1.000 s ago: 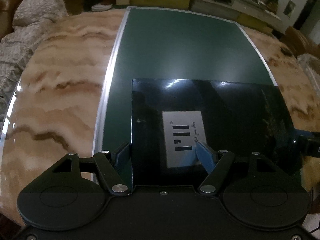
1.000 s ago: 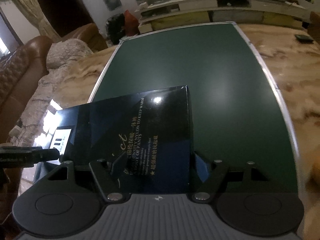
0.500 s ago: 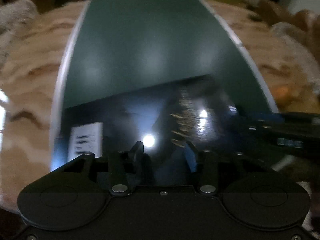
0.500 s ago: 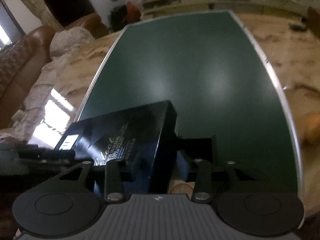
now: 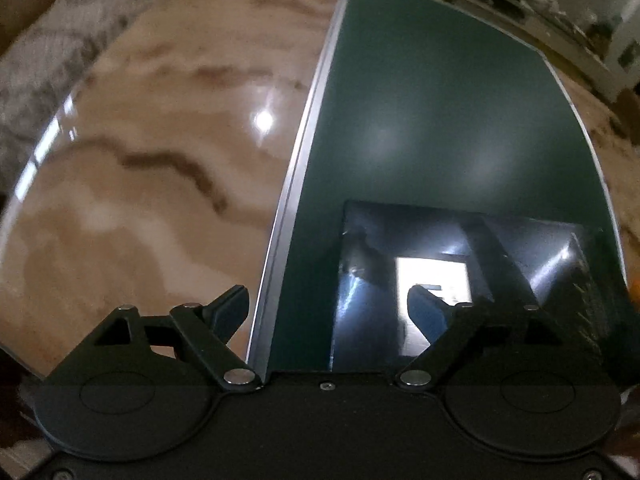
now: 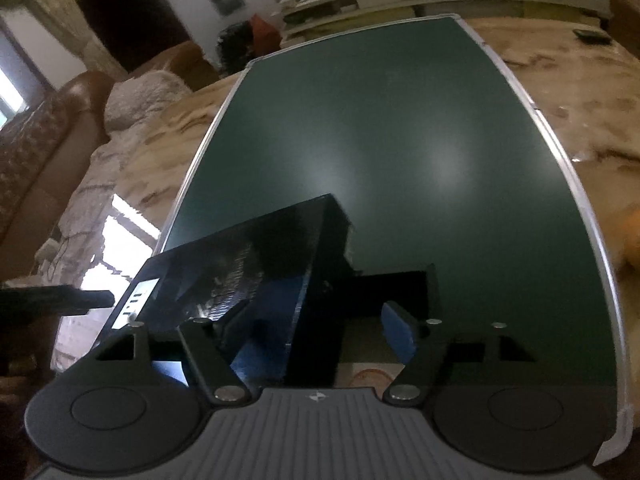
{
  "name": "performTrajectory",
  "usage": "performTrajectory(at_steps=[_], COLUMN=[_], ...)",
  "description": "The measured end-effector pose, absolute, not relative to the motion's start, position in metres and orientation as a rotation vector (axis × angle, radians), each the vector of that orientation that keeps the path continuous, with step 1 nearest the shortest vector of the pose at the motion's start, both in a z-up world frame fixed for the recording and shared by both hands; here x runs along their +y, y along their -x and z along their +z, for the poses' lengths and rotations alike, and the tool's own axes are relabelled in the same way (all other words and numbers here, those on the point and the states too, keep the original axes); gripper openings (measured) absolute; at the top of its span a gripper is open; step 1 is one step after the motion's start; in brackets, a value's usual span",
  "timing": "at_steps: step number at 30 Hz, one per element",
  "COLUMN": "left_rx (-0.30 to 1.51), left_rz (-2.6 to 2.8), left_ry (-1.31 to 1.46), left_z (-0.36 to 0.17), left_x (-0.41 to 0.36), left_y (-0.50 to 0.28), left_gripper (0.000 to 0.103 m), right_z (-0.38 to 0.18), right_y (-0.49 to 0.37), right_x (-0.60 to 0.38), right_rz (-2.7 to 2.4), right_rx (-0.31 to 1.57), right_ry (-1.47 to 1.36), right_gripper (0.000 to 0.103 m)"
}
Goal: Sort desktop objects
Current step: 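Lower the black lid over the tray opening with both grippers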
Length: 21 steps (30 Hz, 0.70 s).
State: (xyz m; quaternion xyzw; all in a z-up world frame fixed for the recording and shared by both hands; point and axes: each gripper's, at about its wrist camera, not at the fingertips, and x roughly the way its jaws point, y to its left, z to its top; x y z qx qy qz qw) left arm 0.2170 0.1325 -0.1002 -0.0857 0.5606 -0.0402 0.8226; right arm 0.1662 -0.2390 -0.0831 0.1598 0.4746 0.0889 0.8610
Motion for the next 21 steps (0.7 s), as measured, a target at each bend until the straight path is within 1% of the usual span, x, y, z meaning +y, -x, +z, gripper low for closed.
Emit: performTrajectory(at_steps=[2, 4, 7, 9, 10, 14, 21], left_rx=[1.204, 1.203, 1.199, 1.204, 1.209, 1.205, 1.163], left_rz=[-0.119, -0.156, -0.215, -0.257, -0.269, -0.277, -0.308], left_ry=[0.22, 0.258, 0.272, 0.286, 0.279, 0.235, 0.161], left_z=[-0.108, -0.112, -0.113, -0.113, -0.111, -0.108, -0.077], left_x=[0.135, 0.135, 0.127, 0.12, 0.117, 0.1, 0.075], left_y=[-0.219, -0.221, -0.224, -0.224, -0.223, -0.218, -0.194], left_gripper=[0.087, 0.086, 0.078, 0.07, 0.069, 0.069, 0.068], right_z=[-0.084, -0.085, -0.086, -0.088, -0.09, -0.091, -0.083], right_y=[-0.167, -0.168, -0.169, -0.17, -0.17, -0.169, -0.15], right_x=[-0.233, -0.23, -0.231, -0.235, -0.236, -0.24, -0.258], right_rz=[0.197, 0.205, 0.215, 0.246, 0.259, 0.241, 0.212], right_rx=[0.994, 0.994, 0.998, 1.004, 1.005, 0.987, 0.966], right_ry=[-0.31, -0.296, -0.308, -0.345, -0.362, -0.351, -0.358], right_gripper=[0.073, 0.069, 0.069, 0.069, 0.073, 0.073, 0.073])
